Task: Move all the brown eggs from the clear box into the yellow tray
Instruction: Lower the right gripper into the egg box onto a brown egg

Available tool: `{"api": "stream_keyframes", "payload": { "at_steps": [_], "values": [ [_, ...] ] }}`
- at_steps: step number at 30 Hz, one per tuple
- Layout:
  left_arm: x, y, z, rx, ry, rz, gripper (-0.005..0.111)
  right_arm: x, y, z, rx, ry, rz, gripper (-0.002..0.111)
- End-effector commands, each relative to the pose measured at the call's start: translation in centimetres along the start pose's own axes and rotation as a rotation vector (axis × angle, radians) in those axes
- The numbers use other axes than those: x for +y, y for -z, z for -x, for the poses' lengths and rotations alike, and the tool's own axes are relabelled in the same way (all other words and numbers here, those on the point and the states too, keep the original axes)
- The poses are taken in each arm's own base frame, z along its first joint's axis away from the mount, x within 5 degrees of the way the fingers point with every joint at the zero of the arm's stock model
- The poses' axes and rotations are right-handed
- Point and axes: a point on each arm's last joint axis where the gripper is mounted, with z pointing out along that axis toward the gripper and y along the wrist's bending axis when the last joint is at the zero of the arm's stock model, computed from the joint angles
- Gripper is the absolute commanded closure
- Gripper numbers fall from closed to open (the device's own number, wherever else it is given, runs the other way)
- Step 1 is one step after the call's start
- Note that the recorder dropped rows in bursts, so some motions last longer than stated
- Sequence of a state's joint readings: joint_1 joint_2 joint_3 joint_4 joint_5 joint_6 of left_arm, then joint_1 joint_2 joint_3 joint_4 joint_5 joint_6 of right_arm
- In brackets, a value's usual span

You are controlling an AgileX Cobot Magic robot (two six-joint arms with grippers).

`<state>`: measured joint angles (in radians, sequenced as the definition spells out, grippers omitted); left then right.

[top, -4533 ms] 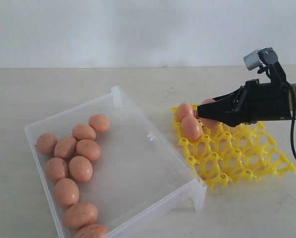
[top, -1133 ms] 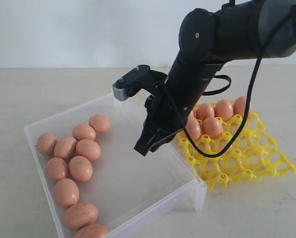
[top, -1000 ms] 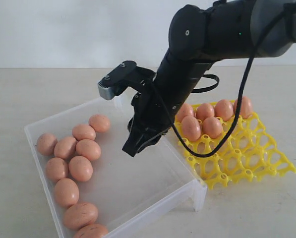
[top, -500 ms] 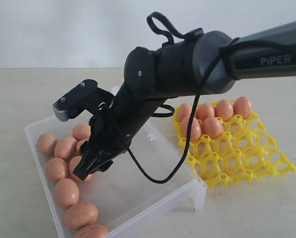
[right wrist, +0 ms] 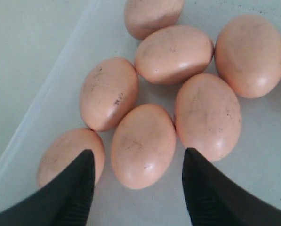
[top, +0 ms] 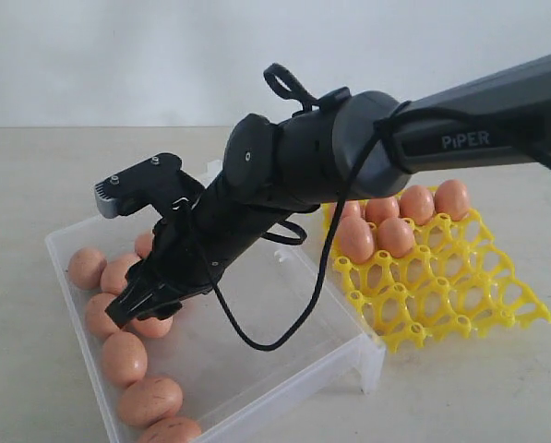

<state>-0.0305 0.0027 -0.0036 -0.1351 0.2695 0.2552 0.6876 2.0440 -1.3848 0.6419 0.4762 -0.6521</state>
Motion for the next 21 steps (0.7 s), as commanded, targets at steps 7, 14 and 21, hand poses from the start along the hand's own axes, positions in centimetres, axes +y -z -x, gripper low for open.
{"api": "stream_keyframes", "payload": {
  "at_steps": [7,14,21],
  "values": [
    [0.0,0.0,0.0,-0.007,0.007,-0.003,0.103,0.0,-2.1,1.3,-0.038,-0.04,0.022,0.06],
    [0.0,0.0,0.0,-0.007,0.007,-0.003,0.103,-0.4,-4.4,-0.1,0.039,-0.055,0.043,0.06],
    [0.0,0.0,0.0,-0.007,0.007,-0.003,0.103,-0.3,-5.0,-1.3,0.126,-0.023,0.075,0.064]
  ]
}}
